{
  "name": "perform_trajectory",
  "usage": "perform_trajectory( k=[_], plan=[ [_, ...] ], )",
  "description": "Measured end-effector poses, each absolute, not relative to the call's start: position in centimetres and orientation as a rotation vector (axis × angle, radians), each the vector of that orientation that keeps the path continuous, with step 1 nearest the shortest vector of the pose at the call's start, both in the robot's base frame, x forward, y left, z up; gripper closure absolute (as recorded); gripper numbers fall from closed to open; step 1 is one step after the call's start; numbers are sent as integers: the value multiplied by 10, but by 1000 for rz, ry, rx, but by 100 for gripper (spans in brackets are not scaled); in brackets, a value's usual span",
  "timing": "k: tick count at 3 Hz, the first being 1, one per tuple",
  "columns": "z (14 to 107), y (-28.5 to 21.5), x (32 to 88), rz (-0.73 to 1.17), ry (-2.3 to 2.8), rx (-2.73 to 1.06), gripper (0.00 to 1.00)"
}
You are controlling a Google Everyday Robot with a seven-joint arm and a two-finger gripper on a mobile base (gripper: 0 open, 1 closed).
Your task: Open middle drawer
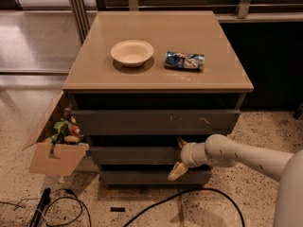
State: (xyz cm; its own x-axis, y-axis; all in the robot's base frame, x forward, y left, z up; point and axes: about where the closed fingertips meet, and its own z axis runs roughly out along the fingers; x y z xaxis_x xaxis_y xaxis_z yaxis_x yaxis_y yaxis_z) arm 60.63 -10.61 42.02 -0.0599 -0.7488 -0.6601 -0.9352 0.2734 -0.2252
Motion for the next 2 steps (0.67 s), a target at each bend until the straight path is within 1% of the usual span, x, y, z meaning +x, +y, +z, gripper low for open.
perform_trajectory(
  k=[1,2],
  plan=[
    [403,-114,609,348,1891,-1513,0],
    [408,-114,609,348,1892,-1513,19]
  ],
)
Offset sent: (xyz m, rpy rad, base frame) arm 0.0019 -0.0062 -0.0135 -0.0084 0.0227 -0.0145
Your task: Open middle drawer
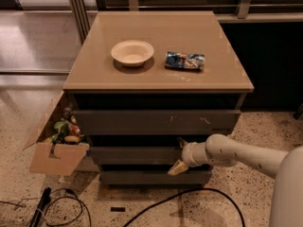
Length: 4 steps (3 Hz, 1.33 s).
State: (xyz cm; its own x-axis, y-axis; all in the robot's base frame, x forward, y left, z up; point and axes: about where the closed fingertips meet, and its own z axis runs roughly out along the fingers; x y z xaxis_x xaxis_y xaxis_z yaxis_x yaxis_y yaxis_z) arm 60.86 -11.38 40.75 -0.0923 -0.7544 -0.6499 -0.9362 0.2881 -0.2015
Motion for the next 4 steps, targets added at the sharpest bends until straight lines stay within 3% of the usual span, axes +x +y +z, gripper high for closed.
perform_trajectory(
  k=[3,4],
  plan=[
    [420,-114,609,348,1892,-1513,96],
    [424,-115,605,348,1893,-1511,100]
  ],
)
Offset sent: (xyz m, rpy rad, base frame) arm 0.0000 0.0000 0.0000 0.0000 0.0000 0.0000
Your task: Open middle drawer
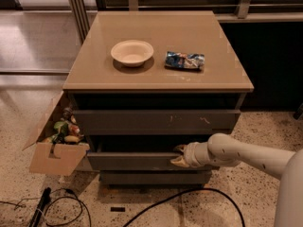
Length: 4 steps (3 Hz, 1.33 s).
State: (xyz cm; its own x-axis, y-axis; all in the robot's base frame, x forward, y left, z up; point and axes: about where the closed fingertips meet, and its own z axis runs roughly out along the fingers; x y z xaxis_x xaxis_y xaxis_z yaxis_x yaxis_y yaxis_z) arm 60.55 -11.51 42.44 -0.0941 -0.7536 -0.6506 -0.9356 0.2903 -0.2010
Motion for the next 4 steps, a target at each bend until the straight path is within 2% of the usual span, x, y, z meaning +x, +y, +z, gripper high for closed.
perform_trajectory(
  k=[1,2,3,4],
  plan=[
    [423,-121,593,348,1899,-1497,100],
    [425,-121,592,348,1899,-1497,81],
    [425,-121,592,348,1899,-1497,58],
    [425,-121,592,348,1899,-1498,27]
  ],
)
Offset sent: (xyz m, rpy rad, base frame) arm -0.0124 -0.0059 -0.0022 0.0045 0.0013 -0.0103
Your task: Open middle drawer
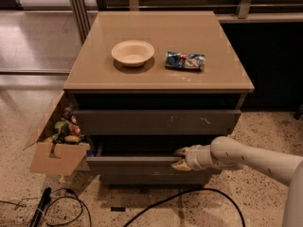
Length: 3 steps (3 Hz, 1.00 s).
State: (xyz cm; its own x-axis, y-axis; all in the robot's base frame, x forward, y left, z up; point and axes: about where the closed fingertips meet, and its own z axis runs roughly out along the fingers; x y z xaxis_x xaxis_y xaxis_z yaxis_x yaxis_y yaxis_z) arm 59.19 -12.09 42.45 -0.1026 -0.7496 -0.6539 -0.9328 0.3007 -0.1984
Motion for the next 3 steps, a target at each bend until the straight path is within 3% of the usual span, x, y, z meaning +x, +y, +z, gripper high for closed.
perform_trajectory(
  k=[1,3],
  plan=[
    [425,-121,592,348,1899,-1498,4],
    [424,-119,588,381,1875,-1510,0]
  ],
)
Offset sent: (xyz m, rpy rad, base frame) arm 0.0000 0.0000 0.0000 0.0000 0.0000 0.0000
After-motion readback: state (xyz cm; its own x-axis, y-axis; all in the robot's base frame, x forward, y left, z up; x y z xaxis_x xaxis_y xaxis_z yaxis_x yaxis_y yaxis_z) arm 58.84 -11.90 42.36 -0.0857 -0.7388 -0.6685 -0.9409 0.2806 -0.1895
